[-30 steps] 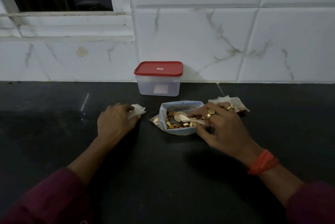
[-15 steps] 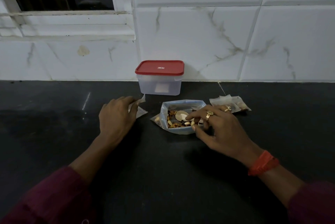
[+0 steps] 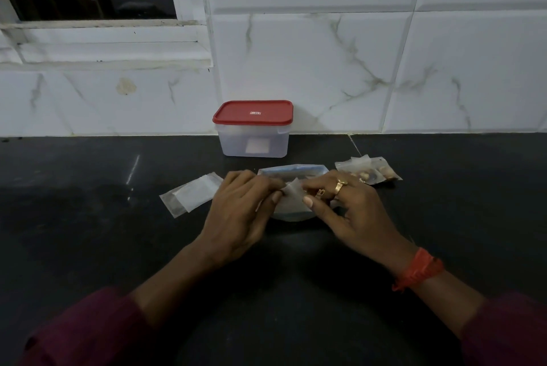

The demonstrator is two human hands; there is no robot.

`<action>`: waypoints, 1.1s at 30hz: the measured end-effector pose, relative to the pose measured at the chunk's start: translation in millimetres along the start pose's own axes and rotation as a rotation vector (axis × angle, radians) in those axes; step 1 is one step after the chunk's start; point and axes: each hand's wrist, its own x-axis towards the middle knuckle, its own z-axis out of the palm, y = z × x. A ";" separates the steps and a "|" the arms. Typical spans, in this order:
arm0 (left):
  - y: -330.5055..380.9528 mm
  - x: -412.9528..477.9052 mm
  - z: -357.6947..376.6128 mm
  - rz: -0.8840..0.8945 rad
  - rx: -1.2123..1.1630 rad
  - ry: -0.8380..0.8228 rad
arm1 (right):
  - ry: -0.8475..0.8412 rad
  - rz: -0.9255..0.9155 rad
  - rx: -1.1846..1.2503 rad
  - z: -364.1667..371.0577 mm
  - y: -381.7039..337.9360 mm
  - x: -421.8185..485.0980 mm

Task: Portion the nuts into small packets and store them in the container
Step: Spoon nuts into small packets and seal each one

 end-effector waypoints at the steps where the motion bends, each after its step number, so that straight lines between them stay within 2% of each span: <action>1: -1.2 -0.9 1.5 -0.012 -0.006 -0.003 | 0.013 -0.002 0.022 1.1 -0.1 -0.2; 3: -1.9 -1.1 3.0 -0.071 -0.036 0.025 | 0.037 0.028 0.079 2.9 -0.7 -0.9; 5: 0.4 1.9 1.4 -0.127 -0.066 0.137 | 0.063 0.096 0.140 4.8 -2.1 -2.0; 7: 5.5 5.1 -2.2 -0.104 -0.043 0.293 | 0.095 0.173 0.185 6.7 -3.8 -2.8; 8: 9.0 5.8 -3.5 -0.076 -0.050 0.318 | 0.118 0.200 0.198 7.2 -4.4 -3.1; 10: 18.7 4.9 -4.9 -0.064 -0.173 0.256 | 0.154 0.216 0.201 6.7 -5.6 -2.7; 13: 29.8 3.3 -3.1 -0.218 -0.424 0.137 | 0.158 0.190 0.191 5.2 -9.8 -2.5; 18: 29.2 5.2 -3.2 -0.441 -0.667 0.143 | 0.117 0.160 0.215 4.7 -13.5 -3.1; 25: 32.5 4.5 -5.6 -0.492 -0.770 0.044 | 0.087 0.124 0.225 4.9 -13.8 -4.3; 33: 34.0 5.5 -5.7 -0.531 -0.833 0.026 | 0.129 0.157 0.269 5.7 -16.2 -3.0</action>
